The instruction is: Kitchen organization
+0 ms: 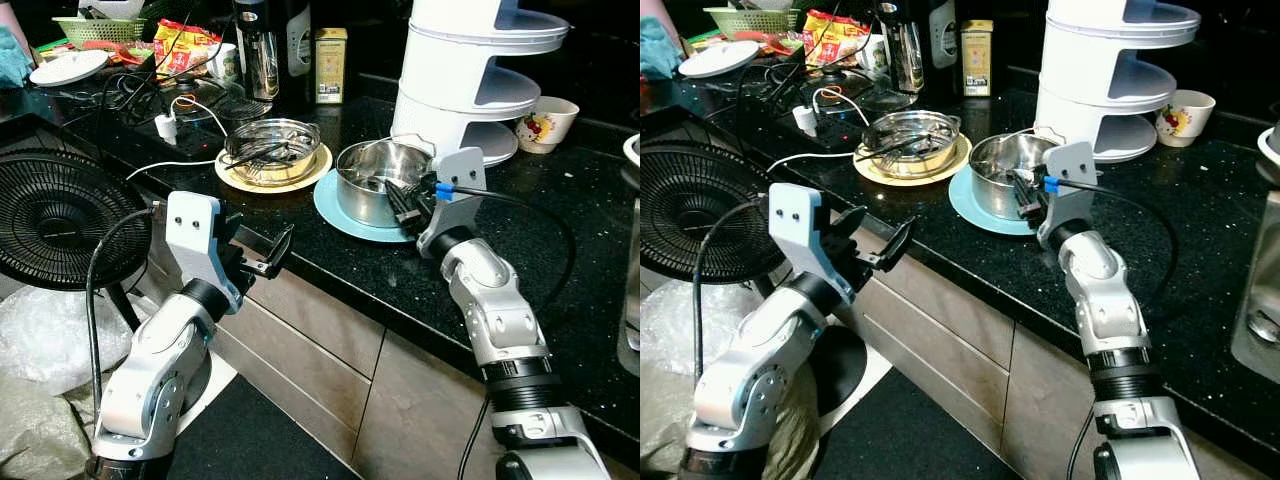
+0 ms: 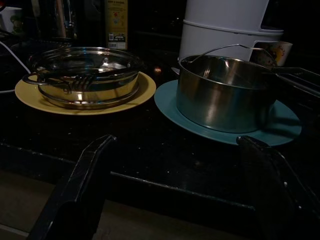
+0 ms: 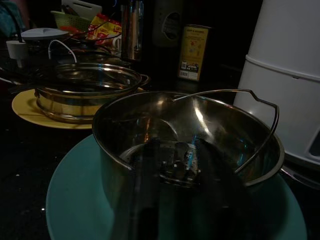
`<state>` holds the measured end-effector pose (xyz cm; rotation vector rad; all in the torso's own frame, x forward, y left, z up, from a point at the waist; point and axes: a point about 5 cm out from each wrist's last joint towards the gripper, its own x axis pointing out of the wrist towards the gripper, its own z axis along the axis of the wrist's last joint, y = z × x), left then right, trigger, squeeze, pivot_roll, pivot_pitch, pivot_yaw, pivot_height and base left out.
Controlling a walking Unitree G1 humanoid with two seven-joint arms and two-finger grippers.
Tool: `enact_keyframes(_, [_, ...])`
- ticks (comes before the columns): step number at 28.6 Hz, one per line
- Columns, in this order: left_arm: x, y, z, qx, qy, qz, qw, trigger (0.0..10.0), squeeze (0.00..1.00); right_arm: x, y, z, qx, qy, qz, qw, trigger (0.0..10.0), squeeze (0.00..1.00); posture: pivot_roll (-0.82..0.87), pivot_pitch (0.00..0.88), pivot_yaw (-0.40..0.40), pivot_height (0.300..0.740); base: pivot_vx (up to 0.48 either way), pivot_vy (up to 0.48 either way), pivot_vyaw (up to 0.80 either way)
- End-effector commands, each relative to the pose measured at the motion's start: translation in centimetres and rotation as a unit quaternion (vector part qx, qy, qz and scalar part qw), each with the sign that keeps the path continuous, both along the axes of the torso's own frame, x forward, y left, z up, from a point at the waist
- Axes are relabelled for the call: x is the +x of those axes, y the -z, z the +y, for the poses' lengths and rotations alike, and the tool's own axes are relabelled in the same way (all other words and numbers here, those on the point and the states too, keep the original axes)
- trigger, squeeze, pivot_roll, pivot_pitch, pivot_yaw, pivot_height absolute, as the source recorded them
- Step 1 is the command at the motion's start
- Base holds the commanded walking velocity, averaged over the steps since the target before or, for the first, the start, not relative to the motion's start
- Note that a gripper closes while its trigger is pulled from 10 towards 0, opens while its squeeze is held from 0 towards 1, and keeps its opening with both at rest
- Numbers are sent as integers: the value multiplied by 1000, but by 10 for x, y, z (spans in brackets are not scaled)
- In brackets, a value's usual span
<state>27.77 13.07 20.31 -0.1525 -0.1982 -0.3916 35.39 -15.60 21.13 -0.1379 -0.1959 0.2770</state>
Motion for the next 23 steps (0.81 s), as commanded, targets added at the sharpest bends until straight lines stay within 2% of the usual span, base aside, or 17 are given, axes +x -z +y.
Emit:
enact_keyframes(1, [0, -4, -1, -1, 3, -5, 1000, 10000, 0, 2, 3, 3, 1, -2, 9, 1000, 0, 0, 18, 0, 8, 740, 0, 0, 0])
enact_keyframes(13, [-1, -5, -4, -6, 14, -6, 1000, 10000, 0, 1, -12, 1, 30, -10, -26, 999, 0, 0, 18, 0, 10, 740, 0, 0, 0])
enact_keyframes(15, [-1, -5, -5, -6, 18, -5, 1000, 10000, 0, 1, -20, -3, 53, -13, -41, 998, 0, 0, 19, 0, 10, 740, 0, 0, 0])
enact_keyframes(21, [-1, -5, -5, -5, 20, -5, 1000, 10000, 0, 1, -30, -9, 74, -20, -56, 996, 0, 0, 18, 0, 10, 740, 0, 0, 0])
enact_keyframes(23, [-1, -5, -6, -5, 22, -5, 1000, 10000, 0, 1, -39, -17, 94, -29, -69, 993, 0, 0, 19, 0, 9, 740, 0, 0, 0])
